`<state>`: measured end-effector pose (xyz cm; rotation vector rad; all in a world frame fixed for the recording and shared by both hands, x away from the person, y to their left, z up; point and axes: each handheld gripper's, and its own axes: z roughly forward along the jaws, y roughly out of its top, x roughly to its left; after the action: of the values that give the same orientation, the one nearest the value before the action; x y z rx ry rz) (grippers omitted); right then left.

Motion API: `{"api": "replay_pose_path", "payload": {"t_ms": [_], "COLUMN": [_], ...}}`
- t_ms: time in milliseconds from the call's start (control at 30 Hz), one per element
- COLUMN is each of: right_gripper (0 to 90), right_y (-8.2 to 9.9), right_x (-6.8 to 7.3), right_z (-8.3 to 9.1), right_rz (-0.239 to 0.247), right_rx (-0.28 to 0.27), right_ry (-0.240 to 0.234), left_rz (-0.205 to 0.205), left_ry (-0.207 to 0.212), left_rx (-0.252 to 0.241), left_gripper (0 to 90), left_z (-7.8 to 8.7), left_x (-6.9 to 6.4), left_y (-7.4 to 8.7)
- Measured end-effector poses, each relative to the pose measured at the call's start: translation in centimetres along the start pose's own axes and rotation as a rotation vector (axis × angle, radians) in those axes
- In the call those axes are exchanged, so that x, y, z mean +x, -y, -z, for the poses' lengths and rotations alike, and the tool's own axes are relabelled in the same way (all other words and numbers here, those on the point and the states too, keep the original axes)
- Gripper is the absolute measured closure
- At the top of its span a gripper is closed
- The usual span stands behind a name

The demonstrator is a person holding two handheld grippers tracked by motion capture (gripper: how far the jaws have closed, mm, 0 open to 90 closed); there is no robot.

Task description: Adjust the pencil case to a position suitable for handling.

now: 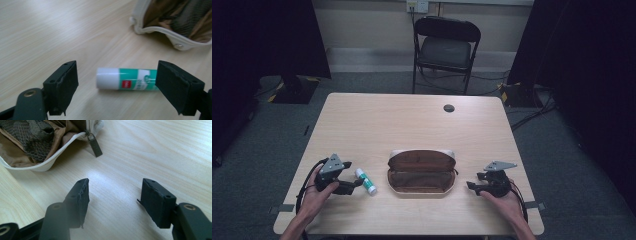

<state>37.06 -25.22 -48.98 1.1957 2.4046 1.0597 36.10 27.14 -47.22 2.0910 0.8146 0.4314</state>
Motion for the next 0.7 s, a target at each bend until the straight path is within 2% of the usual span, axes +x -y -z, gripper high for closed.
{"api": "replay_pose_path", "payload": {"t_ms": [100, 133, 167, 200, 267, 333, 367, 433, 500, 567, 700], "right_gripper": [39.4, 39.3, 39.2, 39.2, 38.9, 38.8, 38.8, 38.8, 38.8, 38.8, 38.8], "right_y": [0.0, 0.0, 0.0, 0.0, 0.0, 0.0, 0.0, 0.0, 0.0, 0.0, 0.0], "right_x": [0.0, 0.0, 0.0, 0.0, 0.0, 0.0, 0.0, 0.0, 0.0, 0.0, 0.0], "right_z": [-0.1, -0.1, -0.1, -0.1, -0.1, -0.1, -0.1, -0.1, -0.1, -0.1, -0.1], "right_rz": [-0.002, -0.003, -0.006, -0.006, -0.007, -0.008, -0.008, -0.013, -0.012, -0.011, -0.008], "right_rx": [-0.001, -0.002, -0.003, -0.003, -0.004, -0.006, -0.007, -0.008, -0.008, -0.01, -0.01], "right_ry": [0.001, 0.0, 0.0, 0.0, 0.001, -0.001, -0.002, -0.006, -0.007, -0.01, -0.007], "left_rz": [-0.051, -0.045, -0.057, -0.085, -0.094, -0.124, -0.128, -0.133, -0.156, -0.17, -0.154], "left_ry": [0.037, 0.049, 0.052, 0.06, 0.091, 0.092, 0.111, 0.122, 0.097, 0.106, 0.101], "left_rx": [0.008, 0.005, 0.01, 0.022, 0.029, 0.037, 0.059, 0.081, 0.09, 0.107, 0.093], "left_gripper": [21.6, 21.7, 21.7, 21.9, 22.3, 22.0, 21.6, 20.0, 19.4, 19.3, 21.1], "left_z": [-0.3, -0.5, -0.6, -0.7, -1.0, -1.2, -1.4, -2.0, -2.4, -2.8, -3.0], "left_x": [-0.2, -0.3, -0.4, -0.3, -0.3, -0.4, -0.4, -0.4, -0.7, -1.0, -1.1], "left_y": [-0.4, -0.4, -0.5, -0.6, -0.7, -0.8, -0.9, -0.9, -1.0, -1.1, -1.1]}}
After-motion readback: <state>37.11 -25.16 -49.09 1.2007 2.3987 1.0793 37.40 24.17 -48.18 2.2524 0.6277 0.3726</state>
